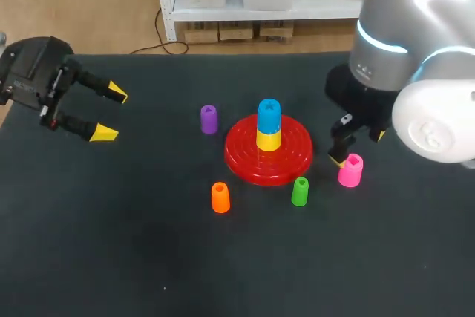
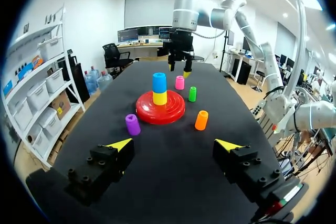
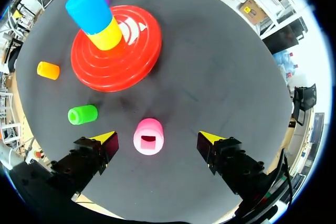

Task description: Pick up and stack the cylinders on the red base in this order: pink,purple,orange,green

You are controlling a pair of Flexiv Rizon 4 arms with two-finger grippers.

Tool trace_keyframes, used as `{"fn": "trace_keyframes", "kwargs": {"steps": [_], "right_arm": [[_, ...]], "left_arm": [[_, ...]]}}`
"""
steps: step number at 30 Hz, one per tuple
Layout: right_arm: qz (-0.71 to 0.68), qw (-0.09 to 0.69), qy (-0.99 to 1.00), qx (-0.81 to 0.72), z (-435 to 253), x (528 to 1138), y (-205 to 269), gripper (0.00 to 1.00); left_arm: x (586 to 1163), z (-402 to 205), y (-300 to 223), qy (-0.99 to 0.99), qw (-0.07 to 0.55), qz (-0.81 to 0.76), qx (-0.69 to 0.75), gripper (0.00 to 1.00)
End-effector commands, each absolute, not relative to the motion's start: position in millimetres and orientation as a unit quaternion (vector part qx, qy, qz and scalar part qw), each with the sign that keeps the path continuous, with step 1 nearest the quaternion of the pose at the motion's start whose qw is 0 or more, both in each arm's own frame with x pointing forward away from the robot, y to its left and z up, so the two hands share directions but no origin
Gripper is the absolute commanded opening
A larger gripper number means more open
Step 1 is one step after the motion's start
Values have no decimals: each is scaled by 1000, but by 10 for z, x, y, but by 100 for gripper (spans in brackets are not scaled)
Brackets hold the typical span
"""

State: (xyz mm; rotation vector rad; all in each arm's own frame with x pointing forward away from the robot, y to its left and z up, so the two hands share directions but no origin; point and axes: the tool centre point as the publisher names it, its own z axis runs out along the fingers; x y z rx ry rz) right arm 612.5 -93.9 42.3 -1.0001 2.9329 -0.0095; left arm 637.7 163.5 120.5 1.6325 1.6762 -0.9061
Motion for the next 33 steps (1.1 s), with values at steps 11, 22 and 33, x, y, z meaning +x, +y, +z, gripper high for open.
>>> {"fn": "trace_keyframes", "kwargs": {"steps": [11,22,33], "right_arm": [[-3,-4,947,-321,209,6110,-901,100],[3,-12,950,-312,126,6111,-904,100],[7,-13,952,-305,115,6115,-911,100]], "left_arm": [[6377,1198,1641,634,312,-343,619,100],[6377,1198,1641,634,312,-343,619,100],[6377,1198,1641,634,312,-343,619,100]]}}
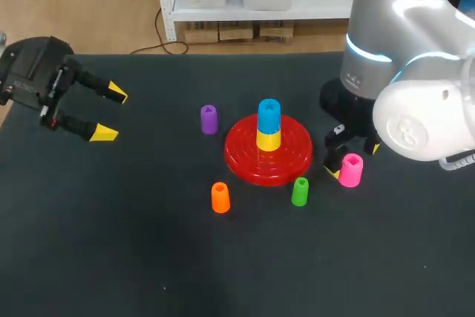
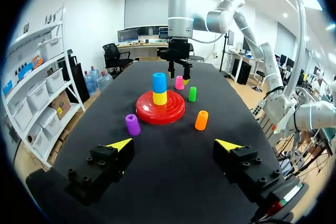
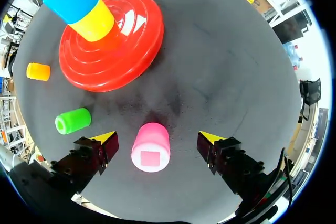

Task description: Pick up and stack the cylinders on the red base in this order: pink,purple,orange,green

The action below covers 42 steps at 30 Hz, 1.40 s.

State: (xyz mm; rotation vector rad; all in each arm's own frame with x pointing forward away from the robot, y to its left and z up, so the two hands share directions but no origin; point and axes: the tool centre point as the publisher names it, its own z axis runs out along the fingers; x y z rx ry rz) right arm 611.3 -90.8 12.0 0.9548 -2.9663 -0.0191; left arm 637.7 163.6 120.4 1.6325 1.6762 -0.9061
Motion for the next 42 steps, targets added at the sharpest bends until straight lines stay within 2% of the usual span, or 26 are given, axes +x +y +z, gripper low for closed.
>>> {"fn": "trace_keyframes", "kwargs": {"steps": [1,12,13,14,15,16,34,42], "right_arm": [[-7,14,-952,305,115,6114,-911,100],[-12,21,-953,301,90,6096,-915,100],[-13,23,-953,302,87,6093,-913,95],[-13,25,-953,301,85,6090,-913,36],[-13,27,-953,301,84,6089,-913,11],[-12,29,-954,300,84,6087,-915,0],[-6,29,-954,298,119,6094,-920,0],[4,-20,-949,314,700,6214,-948,0]], "left_arm": [[6377,1198,1641,634,312,-343,619,100],[6377,1198,1641,634,312,-343,619,100],[6377,1198,1641,634,312,-343,619,100],[6377,1198,1641,634,312,-343,619,100],[6377,1198,1641,634,312,-343,619,100],[6377,1198,1641,634,312,-343,619,100],[6377,1198,1641,634,312,-343,619,100],[6377,1198,1641,634,312,-343,619,100]]}}
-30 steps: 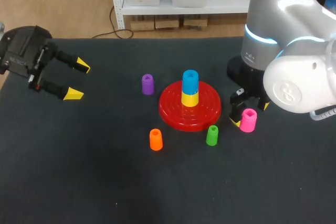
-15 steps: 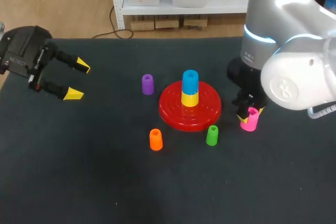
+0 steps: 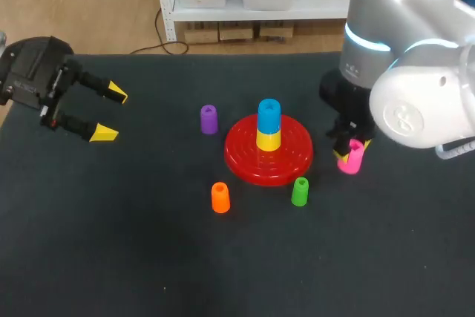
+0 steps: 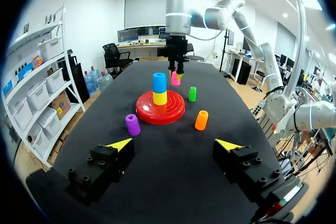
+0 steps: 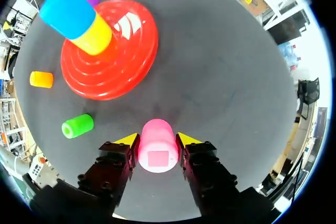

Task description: Pick up and stack the cylinders on the red base in this order: pink,purple,orange,green

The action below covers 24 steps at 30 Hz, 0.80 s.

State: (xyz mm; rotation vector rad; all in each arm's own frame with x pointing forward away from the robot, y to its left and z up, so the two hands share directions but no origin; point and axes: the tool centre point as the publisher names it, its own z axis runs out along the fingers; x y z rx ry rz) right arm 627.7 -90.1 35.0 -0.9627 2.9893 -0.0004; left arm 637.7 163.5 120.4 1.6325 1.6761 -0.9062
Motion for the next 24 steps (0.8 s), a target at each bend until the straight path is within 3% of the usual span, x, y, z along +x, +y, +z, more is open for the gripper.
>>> {"fn": "trace_keyframes", "kwargs": {"steps": [1,11,24], "right_arm": [[-11,27,947,-320,797,6253,-937,0],[-14,64,913,-403,1560,6521,-512,0],[-7,58,881,-469,1698,6629,34,0]], "left_arm": [[6377,1198,1641,634,312,-343,619,100],[6377,1198,1641,634,312,-343,619,100],[6377,1198,1641,634,312,-343,619,100]]}}
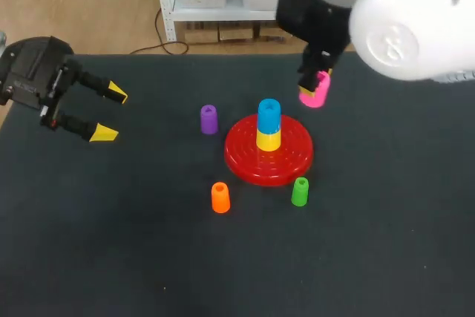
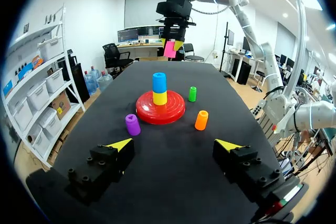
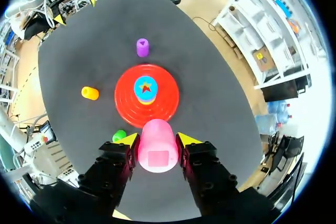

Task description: Pick up and stack the cylinders on the red base in this order: pink,purple,orange,green

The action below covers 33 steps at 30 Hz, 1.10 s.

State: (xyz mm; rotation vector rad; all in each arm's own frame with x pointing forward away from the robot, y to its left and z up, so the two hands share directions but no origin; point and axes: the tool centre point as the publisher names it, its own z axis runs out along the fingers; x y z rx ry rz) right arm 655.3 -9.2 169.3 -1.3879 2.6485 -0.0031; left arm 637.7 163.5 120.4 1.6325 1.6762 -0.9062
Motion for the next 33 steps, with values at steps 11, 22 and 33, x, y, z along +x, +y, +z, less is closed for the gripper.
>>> {"fn": "trace_keyframes", "kwargs": {"steps": [11,22,33], "right_arm": [[-36,31,859,-510,1587,6772,362,0],[-48,-8,847,-530,1453,6875,489,0],[-44,-29,846,-531,1321,6982,473,0]], "left_arm": [[6377,1198,1641,634,312,-343,619,100],[6377,1198,1641,634,312,-343,619,100],[6377,1198,1641,634,312,-343,619,100]]}}
